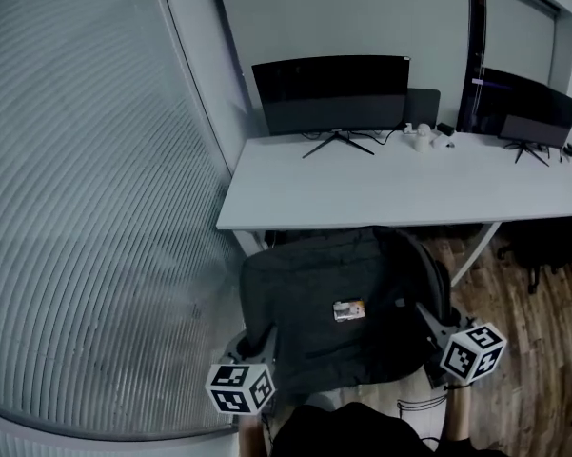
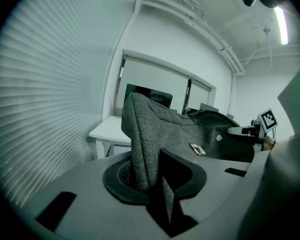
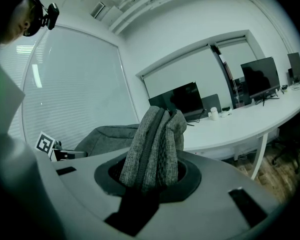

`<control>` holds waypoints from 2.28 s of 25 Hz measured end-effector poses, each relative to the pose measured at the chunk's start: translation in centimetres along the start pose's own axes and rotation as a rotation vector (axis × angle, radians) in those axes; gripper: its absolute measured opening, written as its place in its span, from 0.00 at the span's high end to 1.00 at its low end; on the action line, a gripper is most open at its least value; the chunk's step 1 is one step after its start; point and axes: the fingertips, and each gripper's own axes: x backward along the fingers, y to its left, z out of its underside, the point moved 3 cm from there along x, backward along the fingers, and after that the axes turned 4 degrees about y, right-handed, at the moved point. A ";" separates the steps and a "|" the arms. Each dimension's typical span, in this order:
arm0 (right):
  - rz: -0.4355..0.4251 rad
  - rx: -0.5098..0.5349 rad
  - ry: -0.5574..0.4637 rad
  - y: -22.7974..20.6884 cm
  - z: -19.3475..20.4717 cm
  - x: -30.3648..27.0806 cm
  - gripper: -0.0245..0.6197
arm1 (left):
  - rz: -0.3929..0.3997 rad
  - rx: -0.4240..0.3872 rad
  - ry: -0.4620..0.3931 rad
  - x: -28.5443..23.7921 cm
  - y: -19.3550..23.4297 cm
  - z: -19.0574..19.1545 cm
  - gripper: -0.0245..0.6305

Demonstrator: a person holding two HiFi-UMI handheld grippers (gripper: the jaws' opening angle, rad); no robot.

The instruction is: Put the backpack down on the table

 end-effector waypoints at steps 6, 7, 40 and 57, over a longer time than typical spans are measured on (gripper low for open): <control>0.045 -0.026 -0.002 -1.7 -2.3 -5.0 0.80 | 0.046 -0.010 0.023 -5.7 3.1 -3.4 0.83; 0.050 -0.029 -0.002 -2.0 -2.7 -5.8 0.80 | 0.052 -0.011 0.024 -6.5 3.5 -3.9 0.83; 0.085 -0.051 -0.039 -10.2 -12.4 -22.5 0.80 | 0.122 -0.028 0.023 -24.4 11.1 -15.8 0.83; -0.037 -0.004 -0.019 -16.6 -19.6 -32.6 0.80 | 0.050 0.035 -0.007 -32.3 13.1 -21.7 0.83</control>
